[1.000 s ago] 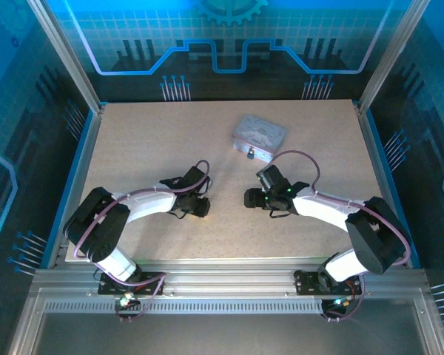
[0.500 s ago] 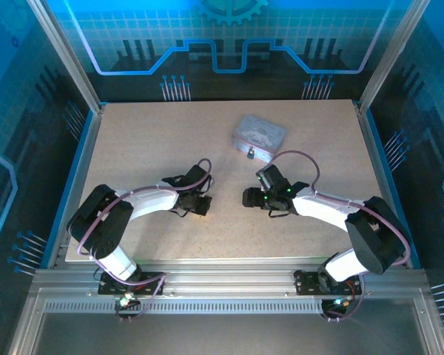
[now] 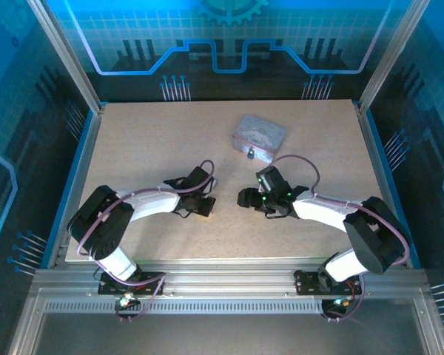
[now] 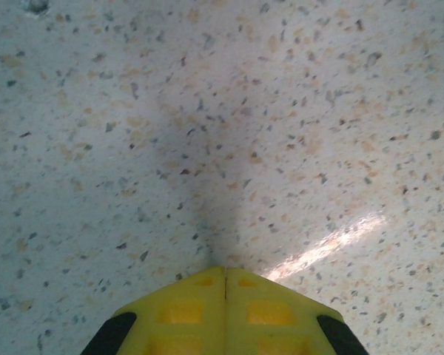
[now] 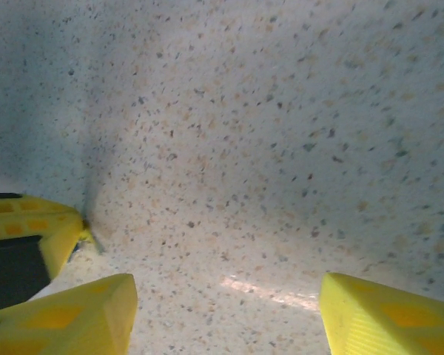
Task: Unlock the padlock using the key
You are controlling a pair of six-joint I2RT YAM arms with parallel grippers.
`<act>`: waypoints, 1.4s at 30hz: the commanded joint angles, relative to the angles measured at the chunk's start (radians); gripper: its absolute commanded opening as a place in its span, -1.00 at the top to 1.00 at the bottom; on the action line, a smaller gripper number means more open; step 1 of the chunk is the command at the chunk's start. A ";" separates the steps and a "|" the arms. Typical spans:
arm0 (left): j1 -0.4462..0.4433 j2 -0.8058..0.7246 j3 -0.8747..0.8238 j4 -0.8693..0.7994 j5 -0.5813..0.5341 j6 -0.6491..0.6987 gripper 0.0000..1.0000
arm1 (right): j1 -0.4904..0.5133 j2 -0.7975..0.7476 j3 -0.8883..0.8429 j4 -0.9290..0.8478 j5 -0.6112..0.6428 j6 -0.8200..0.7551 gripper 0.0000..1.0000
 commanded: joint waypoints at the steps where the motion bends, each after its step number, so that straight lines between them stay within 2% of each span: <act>1: -0.008 -0.036 -0.060 0.072 0.032 0.011 1.00 | 0.012 0.039 -0.024 0.118 -0.103 0.092 -0.26; 5: -0.008 -0.065 -0.106 0.136 0.033 -0.006 1.00 | 0.030 0.102 -0.020 0.183 -0.153 0.147 -0.12; 12: -0.006 -0.116 -0.175 0.200 0.002 -0.074 1.00 | 0.112 0.181 0.015 0.219 -0.142 0.225 0.08; 20: 0.007 -0.159 -0.262 0.277 0.007 -0.190 1.00 | 0.186 0.266 0.054 0.276 -0.139 0.352 0.45; 25: 0.047 -0.183 -0.337 0.404 0.084 -0.259 1.00 | 0.201 0.312 0.078 0.310 -0.146 0.414 0.46; 31: 0.073 -0.165 -0.356 0.476 0.173 -0.293 1.00 | 0.214 0.341 0.096 0.312 -0.144 0.461 0.31; 42: 0.092 -0.193 -0.393 0.545 0.222 -0.328 1.00 | 0.216 0.380 0.072 0.420 -0.152 0.563 0.25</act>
